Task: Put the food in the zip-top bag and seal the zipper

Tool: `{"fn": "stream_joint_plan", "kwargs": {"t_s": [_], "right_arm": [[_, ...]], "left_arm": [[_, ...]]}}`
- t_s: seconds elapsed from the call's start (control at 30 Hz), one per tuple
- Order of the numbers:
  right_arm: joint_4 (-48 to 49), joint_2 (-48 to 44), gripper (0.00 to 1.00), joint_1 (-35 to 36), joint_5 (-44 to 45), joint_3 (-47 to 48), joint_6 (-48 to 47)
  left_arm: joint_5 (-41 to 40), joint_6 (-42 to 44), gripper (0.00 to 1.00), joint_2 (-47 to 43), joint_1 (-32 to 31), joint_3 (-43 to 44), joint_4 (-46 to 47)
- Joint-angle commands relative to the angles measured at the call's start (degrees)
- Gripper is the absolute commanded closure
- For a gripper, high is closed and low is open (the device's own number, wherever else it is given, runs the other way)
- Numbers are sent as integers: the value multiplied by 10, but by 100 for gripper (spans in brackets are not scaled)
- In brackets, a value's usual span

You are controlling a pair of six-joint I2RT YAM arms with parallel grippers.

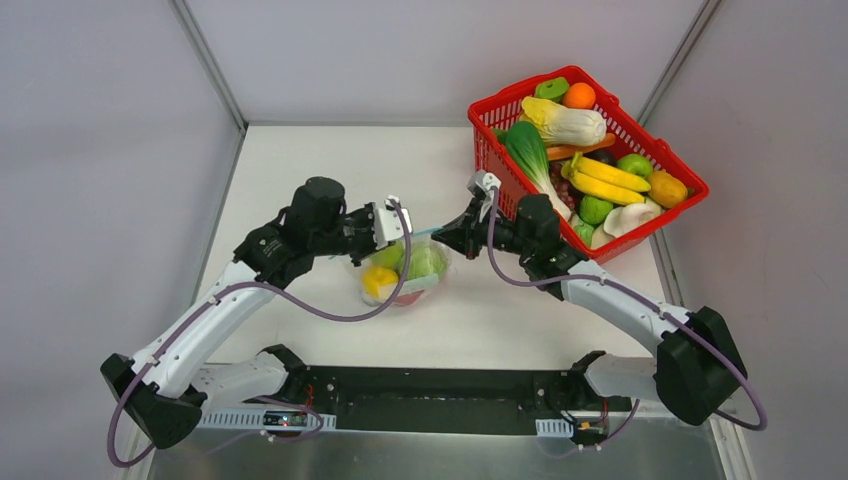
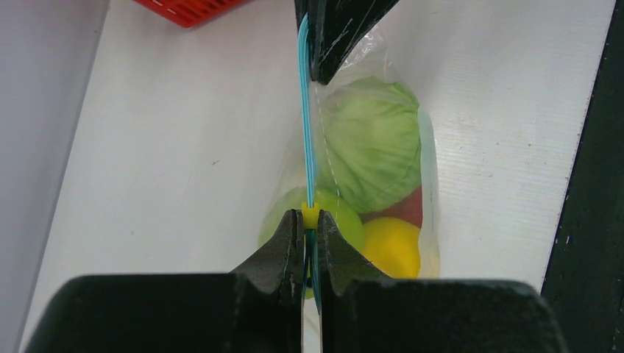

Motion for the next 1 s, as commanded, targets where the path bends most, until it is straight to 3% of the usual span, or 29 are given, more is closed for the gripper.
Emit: {"fn": "stream_joint_plan", "kwargs": {"t_s": [0.0, 0.37, 0.97], "right_arm": [[25, -22, 100, -35, 81, -10, 42], [26, -38, 100, -68, 104, -30, 94], [44, -33, 100, -91, 123, -37, 141]], "left_arm": [[-25, -19, 100, -44, 21, -3, 0], [-36, -50, 100, -105, 39, -53, 35], [-131, -76, 100, -161, 66, -96, -27]]}}
